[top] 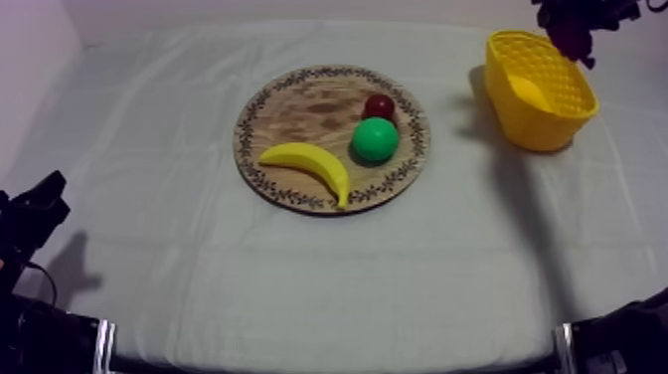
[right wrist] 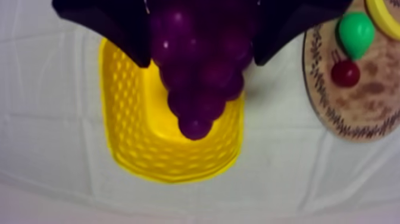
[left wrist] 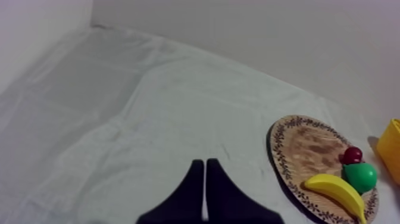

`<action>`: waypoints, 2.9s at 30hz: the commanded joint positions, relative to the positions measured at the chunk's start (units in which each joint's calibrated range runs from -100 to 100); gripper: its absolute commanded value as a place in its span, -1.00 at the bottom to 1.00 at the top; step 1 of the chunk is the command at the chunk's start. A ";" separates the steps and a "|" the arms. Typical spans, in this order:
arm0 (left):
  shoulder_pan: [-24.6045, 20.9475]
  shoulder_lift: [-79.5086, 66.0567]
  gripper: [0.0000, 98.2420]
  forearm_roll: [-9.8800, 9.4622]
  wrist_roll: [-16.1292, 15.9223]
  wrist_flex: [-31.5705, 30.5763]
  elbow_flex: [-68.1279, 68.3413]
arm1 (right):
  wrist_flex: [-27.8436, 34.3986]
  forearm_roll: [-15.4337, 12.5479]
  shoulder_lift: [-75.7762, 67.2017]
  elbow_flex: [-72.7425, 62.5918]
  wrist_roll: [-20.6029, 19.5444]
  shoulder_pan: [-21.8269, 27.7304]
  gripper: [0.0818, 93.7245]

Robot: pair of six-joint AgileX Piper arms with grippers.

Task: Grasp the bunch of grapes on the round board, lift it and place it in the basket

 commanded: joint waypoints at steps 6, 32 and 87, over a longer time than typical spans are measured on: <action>-0.01 0.00 -1.00 0.01 -0.01 0.00 0.02 | -1.12 -1.13 8.01 -8.55 0.75 2.64 -0.34; -0.01 0.00 -1.00 0.01 -0.01 0.00 0.02 | -8.79 -0.14 26.25 -8.72 1.01 6.19 -0.35; -0.01 0.00 -1.00 0.01 -0.01 0.00 0.02 | -24.04 1.67 3.96 18.91 1.31 5.33 0.14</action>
